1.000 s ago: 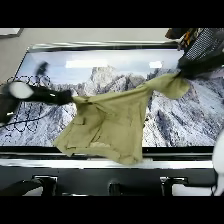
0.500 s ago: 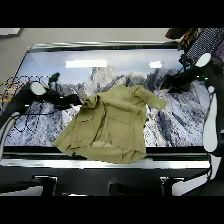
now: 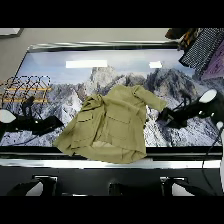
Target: Fold the clothes and pants, and hang the long-sleeved shirts on hangers.
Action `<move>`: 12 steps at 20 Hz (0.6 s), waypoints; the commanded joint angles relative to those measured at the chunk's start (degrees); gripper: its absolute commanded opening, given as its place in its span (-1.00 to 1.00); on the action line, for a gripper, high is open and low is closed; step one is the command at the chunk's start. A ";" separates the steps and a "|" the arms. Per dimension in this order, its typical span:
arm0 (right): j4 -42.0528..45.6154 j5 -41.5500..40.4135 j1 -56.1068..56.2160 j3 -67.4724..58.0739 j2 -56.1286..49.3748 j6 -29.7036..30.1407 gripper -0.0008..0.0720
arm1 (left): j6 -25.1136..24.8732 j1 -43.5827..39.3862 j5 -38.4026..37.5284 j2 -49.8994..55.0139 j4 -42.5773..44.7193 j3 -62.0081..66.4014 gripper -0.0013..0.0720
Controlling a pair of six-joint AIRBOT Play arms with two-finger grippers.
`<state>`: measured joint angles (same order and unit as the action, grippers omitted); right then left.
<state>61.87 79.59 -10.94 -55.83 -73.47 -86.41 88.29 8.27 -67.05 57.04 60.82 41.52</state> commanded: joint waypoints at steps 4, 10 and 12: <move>-8.61 -10.47 9.27 22.73 4.24 1.62 0.72 | -3.50 1.27 2.56 -3.45 -6.47 -9.66 0.90; -12.15 -16.52 13.97 24.37 4.31 0.26 -0.92 | -3.63 0.52 2.56 -1.86 -7.10 -9.73 0.90; -12.11 -16.31 13.94 24.37 5.11 0.22 -0.90 | -4.39 -1.01 2.56 -0.61 -7.13 -9.73 0.90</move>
<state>51.20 64.75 2.20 -32.08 -69.04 -85.82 84.60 8.51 -64.53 55.27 54.06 32.01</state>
